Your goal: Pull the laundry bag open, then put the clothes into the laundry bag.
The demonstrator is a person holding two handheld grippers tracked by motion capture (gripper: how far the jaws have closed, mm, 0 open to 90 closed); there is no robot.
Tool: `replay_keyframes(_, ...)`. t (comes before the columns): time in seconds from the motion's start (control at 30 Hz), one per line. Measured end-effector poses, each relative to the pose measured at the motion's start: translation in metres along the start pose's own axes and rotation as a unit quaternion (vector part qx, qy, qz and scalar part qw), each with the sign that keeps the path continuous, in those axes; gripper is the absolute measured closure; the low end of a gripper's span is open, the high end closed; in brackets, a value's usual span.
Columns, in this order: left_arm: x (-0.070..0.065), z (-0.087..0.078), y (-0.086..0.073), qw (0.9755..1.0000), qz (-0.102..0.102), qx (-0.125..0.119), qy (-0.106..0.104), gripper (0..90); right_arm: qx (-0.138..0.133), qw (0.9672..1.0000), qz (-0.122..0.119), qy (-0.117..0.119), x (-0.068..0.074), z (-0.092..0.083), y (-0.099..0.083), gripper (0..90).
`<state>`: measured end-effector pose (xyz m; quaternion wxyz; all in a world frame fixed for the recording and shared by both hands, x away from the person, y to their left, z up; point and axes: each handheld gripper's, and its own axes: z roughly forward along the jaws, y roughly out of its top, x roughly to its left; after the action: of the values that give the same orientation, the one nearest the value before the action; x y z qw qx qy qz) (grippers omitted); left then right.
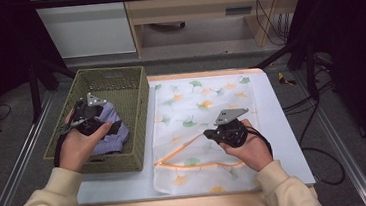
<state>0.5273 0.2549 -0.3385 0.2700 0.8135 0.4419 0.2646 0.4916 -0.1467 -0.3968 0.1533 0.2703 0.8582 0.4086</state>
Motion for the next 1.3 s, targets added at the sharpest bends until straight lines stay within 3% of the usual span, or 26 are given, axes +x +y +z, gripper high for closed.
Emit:
replay_keyframes(0.43,0.013,0.020,0.000,0.9994,0.000,0.034,0.002,13.6,-0.001,1.0000,0.001,0.003,0.002,0.002,-0.001,88.7)
replay_keyframes(0.73,0.039,0.041,0.001,0.9972,-0.030,0.068,0.004,11.3,-0.006,0.9999,0.006,0.005,0.000,0.000,-0.005,88.7)
replay_keyframes(0.83,0.047,0.051,-0.003,0.9954,-0.035,0.088,0.016,10.6,-0.006,0.9999,0.008,0.007,0.000,0.001,-0.007,88.7)
replay_keyframes(0.93,0.051,0.058,-0.006,0.9946,-0.049,0.091,0.011,9.0,-0.007,0.9999,0.008,0.009,-0.001,0.003,-0.007,88.7)
replay_keyframes(1.3,0.061,0.080,-0.026,0.9916,-0.054,0.117,-0.009,6.7,-0.007,0.9998,0.011,0.011,-0.003,0.004,-0.007,88.7)
